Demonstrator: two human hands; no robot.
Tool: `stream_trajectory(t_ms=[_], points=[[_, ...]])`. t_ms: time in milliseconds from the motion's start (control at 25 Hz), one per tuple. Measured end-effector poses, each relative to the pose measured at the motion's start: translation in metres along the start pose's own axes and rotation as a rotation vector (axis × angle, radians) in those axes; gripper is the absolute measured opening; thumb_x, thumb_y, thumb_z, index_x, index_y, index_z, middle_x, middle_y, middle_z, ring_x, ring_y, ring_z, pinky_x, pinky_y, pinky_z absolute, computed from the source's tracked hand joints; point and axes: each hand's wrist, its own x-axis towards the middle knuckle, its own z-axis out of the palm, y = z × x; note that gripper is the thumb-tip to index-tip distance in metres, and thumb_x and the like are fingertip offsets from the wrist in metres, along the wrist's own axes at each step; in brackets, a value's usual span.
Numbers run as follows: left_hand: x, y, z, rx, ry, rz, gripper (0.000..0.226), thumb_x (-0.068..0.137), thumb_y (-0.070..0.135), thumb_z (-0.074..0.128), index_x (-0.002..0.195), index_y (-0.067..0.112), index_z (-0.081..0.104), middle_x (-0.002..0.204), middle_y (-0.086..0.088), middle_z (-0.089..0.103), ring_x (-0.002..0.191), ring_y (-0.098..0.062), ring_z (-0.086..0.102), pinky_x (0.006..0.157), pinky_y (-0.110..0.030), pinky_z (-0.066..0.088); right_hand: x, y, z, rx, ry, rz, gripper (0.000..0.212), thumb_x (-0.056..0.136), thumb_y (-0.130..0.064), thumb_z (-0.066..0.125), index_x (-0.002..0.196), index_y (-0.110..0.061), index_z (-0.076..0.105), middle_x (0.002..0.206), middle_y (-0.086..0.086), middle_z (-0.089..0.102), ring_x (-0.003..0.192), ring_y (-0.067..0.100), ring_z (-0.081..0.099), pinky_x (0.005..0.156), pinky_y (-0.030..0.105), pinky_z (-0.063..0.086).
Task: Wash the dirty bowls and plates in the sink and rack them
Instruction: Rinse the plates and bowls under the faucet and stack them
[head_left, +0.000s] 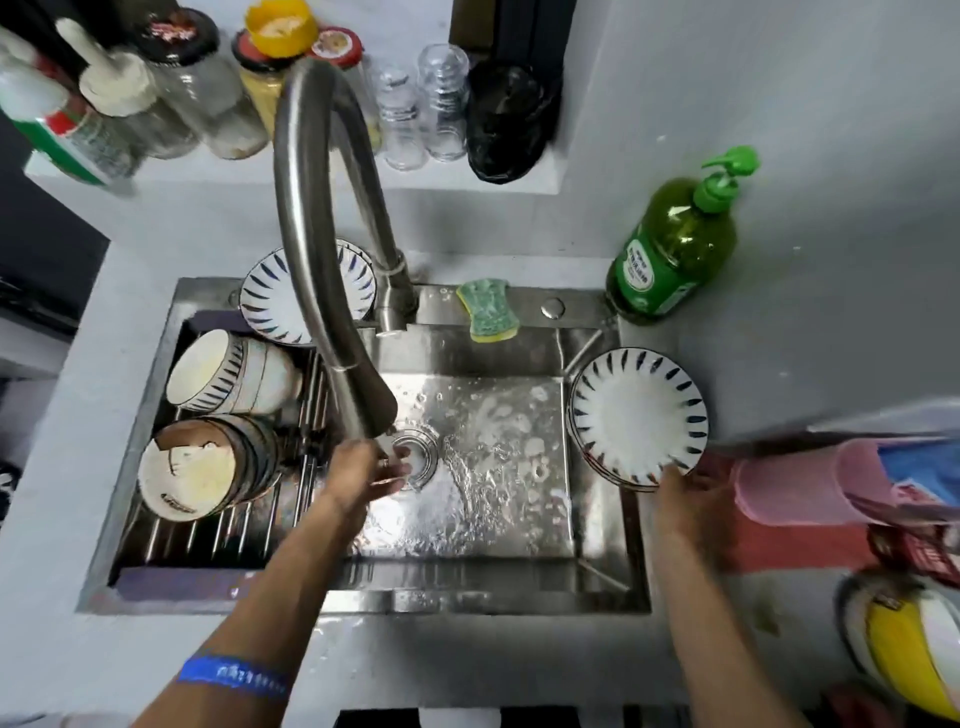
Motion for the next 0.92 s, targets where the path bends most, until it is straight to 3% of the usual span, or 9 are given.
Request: stream_trajectory(t_ms=[160,280,400,640,800,920], points=[[-0.019,-0.012,0.017,-0.286,0.111,0.013,0.021,0.090,0.001,0.045,0.090,0.013,0.062,0.081,-0.007,0.064,0.059,-0.013,0.060,0.053,-0.021,0.049,0.019,-0.001,-0.002,-0.130,-0.078,-0.044,0.028,0.082,-0.023,0.069,0.091,0.004,0.073,0.091,0.027,0.071,0.084,0.041,0.066,0.066,0.032,0.038],[-0.022,-0.028,0.011,-0.280,0.138,0.014,0.021,0.092,0.006,0.052,0.108,0.006,0.064,0.089,-0.012,0.065,0.064,-0.016,0.062,0.056,-0.023,0.051,0.034,0.008,0.004,-0.166,-0.104,-0.043,0.035,0.073,-0.035,0.066,0.080,-0.002,0.074,0.076,0.020,0.071,0.074,0.037,0.069,0.067,0.034,0.051],[-0.018,-0.029,0.005,-0.329,0.192,0.036,0.023,0.094,0.009,0.055,0.114,0.010,0.064,0.083,-0.008,0.065,0.062,-0.015,0.062,0.053,-0.022,0.050,0.068,0.040,0.016,-0.166,-0.119,-0.061,0.053,0.058,-0.051,0.054,0.074,-0.004,0.073,0.065,0.013,0.070,0.063,0.032,0.070,0.064,0.045,0.060],[-0.022,-0.020,0.010,-0.355,0.183,0.083,0.015,0.091,0.005,0.052,0.089,0.011,0.066,0.077,-0.008,0.065,0.066,-0.018,0.061,0.054,-0.022,0.050,0.020,-0.032,-0.020,-0.101,0.004,-0.097,0.028,0.082,-0.010,0.061,0.107,-0.003,0.071,0.106,0.022,0.071,0.097,0.041,0.065,0.077,0.036,0.046],[-0.035,-0.023,0.013,-0.523,0.316,0.176,0.018,0.098,0.003,0.052,0.096,0.011,0.068,0.083,-0.007,0.068,0.073,-0.019,0.063,0.063,-0.029,0.053,-0.022,-0.048,-0.039,0.055,-0.035,-0.357,0.024,0.083,-0.002,0.058,0.103,-0.002,0.070,0.095,0.020,0.072,0.082,0.028,0.065,0.068,0.026,0.040],[-0.050,-0.027,0.014,-0.491,0.196,0.189,0.020,0.100,0.017,0.052,0.098,0.012,0.070,0.089,-0.008,0.072,0.084,-0.021,0.065,0.077,-0.033,0.053,-0.070,-0.052,-0.012,0.165,-0.252,-0.421,0.021,0.085,-0.002,0.061,0.103,-0.013,0.067,0.087,0.007,0.072,0.073,0.019,0.065,0.063,0.024,0.050]])
